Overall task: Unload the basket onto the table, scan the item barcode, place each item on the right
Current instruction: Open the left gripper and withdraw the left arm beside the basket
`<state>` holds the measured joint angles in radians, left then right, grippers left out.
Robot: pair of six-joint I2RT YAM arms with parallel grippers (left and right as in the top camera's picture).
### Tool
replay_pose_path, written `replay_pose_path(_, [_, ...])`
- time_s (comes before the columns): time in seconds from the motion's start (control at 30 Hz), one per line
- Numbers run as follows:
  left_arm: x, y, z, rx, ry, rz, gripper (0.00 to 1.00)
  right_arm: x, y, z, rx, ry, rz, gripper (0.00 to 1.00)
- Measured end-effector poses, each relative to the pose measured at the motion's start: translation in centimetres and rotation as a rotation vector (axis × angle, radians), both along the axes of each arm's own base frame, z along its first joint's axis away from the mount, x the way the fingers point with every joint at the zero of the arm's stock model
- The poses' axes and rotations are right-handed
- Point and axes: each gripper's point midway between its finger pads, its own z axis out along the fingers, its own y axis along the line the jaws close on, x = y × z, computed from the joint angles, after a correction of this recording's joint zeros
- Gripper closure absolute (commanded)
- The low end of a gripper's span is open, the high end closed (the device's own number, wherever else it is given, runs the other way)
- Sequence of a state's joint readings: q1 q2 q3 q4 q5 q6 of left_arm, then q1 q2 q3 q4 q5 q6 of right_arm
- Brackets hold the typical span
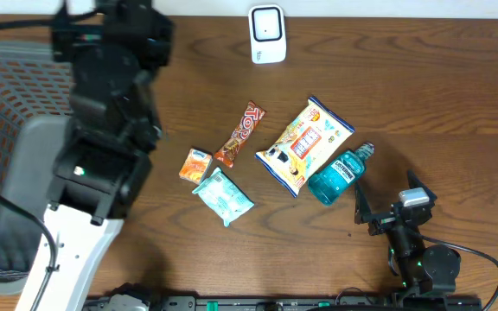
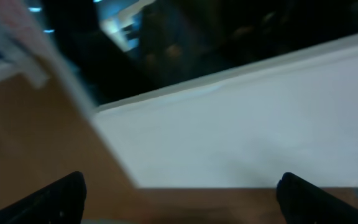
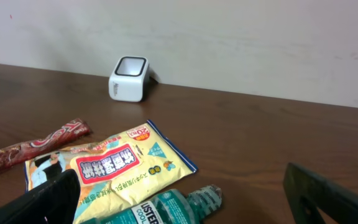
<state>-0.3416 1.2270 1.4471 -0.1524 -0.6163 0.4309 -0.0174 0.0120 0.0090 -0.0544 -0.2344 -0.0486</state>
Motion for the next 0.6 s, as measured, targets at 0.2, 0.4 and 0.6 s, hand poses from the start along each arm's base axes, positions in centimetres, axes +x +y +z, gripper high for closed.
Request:
replay_pose_path(0.2, [-0.1,5.5,-0.1,0.069,0.032,0.151,0.02,0.0,0.0,0.0,0.000,0.000,0.000,0.01])
replay_pose_path(0.4, [-1.1,6.6,-0.6,0.041,0.056,0.174,0.02,0.0,0.0,0.0,0.000,0.000,0.000,0.01])
replay_pose_path(0.6, [-5.9,7.3,2.6,-0.037,-0.067,0.169,0.02,0.0,0.0,0.0,0.000,0.000,0.000,0.01])
